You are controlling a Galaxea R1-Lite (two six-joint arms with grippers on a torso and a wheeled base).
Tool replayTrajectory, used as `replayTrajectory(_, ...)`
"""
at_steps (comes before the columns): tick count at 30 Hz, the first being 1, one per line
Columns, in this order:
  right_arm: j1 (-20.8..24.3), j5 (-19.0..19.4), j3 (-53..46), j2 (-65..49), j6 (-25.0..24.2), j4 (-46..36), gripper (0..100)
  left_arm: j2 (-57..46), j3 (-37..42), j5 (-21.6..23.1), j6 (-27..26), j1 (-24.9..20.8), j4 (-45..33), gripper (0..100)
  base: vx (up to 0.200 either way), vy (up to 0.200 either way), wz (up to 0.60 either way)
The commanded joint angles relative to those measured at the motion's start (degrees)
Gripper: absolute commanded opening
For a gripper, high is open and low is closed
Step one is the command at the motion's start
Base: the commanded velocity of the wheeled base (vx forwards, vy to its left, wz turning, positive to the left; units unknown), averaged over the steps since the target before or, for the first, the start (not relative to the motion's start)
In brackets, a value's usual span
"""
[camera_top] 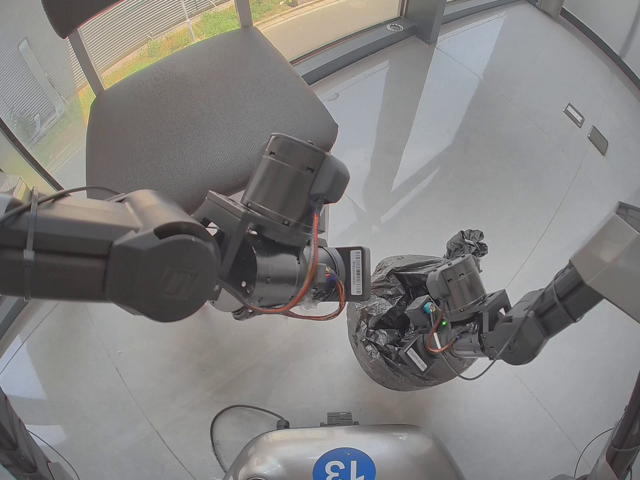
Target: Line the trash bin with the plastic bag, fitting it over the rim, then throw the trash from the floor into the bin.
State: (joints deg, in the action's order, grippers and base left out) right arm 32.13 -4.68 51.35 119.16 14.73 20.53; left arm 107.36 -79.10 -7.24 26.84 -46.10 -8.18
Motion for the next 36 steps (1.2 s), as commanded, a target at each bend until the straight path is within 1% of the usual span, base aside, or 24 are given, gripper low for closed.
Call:
replayTrajectory(1, -1.5, 0.2, 9.0, 8.9, 0.3, -1.1, 0, -0.7, 0.0, 0.0, 0.0, 0.4, 0.1, 0, 0.0, 0.0, 0.0)
replayTrajectory(6, -4.4, 0.3, 17.2, 13.5, 1.2, -2.7, 0, -0.8, 0.1, 0.0, 0.0, 0.6, 0.1, 0, 0.0, 0.0, 0.0)
replayTrajectory(9, -5.7, 0.3, 18.5, 15.0, 1.9, -3.1, 0, -0.8, -0.1, 0.0, -0.2, 0.4, 0.2, 0, 0.0, 0.0, 0.0)
replayTrajectory(14, -6.6, 0.3, 18.6, 17.7, 2.0, -3.1, 0, -0.7, -0.2, 0.0, -1.5, 0.2, 0.6, 0, 0.0, 0.0, 0.0)
replayTrajectory(21, -6.6, 0.3, 21.2, 20.1, 1.9, -3.1, 0, -0.5, -0.1, 0.0, -1.6, 0.2, 1.5, 0, 0.0, 0.0, 0.0)
replayTrajectory(36, -7.1, 0.2, 23.1, 24.2, 1.0, -4.2, 0, -0.6, -0.1, 0.0, -1.8, 0.2, 1.7, 0, 0.0, 0.0, 0.0)
